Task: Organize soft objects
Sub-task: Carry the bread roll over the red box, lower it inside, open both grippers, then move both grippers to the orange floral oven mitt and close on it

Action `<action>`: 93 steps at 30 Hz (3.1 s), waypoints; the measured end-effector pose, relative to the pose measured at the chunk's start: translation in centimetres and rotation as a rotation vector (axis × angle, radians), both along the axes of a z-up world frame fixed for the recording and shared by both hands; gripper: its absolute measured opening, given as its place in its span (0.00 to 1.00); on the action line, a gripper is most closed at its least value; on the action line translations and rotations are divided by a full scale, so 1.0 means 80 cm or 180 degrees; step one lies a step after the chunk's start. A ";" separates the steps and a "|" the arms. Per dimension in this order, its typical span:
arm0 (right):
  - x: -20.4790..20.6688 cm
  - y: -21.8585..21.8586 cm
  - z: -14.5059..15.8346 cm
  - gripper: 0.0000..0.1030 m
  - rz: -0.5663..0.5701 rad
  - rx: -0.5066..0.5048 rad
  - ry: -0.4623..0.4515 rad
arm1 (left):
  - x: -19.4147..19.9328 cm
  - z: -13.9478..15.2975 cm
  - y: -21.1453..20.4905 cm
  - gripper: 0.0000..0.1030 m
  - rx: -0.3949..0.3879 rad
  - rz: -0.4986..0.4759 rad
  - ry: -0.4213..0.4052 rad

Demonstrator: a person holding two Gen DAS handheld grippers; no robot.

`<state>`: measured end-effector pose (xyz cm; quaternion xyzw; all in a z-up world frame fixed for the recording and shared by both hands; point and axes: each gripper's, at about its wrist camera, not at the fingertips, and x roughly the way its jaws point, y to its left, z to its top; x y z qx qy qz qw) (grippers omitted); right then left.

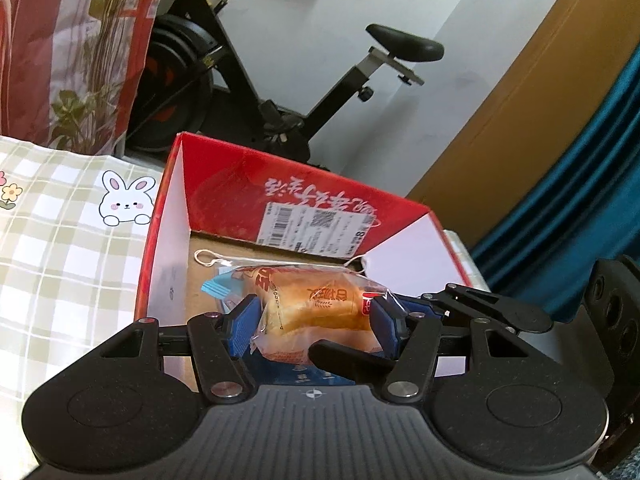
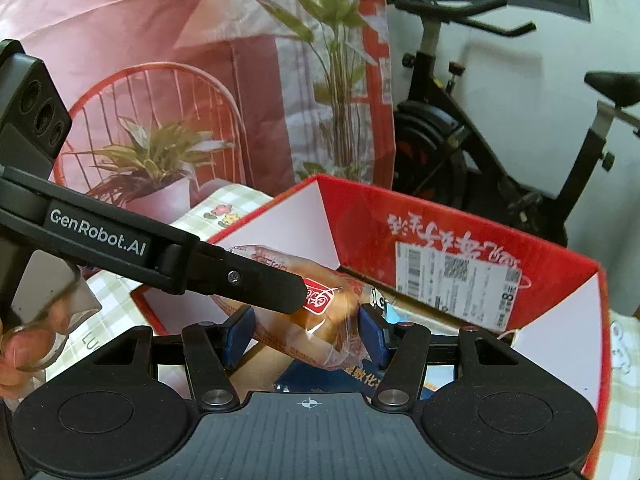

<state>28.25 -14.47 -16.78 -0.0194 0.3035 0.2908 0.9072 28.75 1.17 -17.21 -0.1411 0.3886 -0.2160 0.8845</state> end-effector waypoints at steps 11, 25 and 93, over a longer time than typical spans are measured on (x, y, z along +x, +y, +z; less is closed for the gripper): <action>0.017 0.007 -0.017 0.52 -0.0055 -0.0035 0.0213 | 0.000 -0.004 -0.006 0.60 0.0234 -0.0044 -0.0040; -0.011 0.002 0.003 0.54 -0.0073 0.0039 0.0227 | -0.031 0.022 -0.003 0.60 0.0321 -0.0039 -0.0245; -0.237 -0.058 -0.094 0.70 -0.1034 0.0380 0.0685 | -0.223 -0.092 0.018 0.55 0.0465 -0.0085 -0.0132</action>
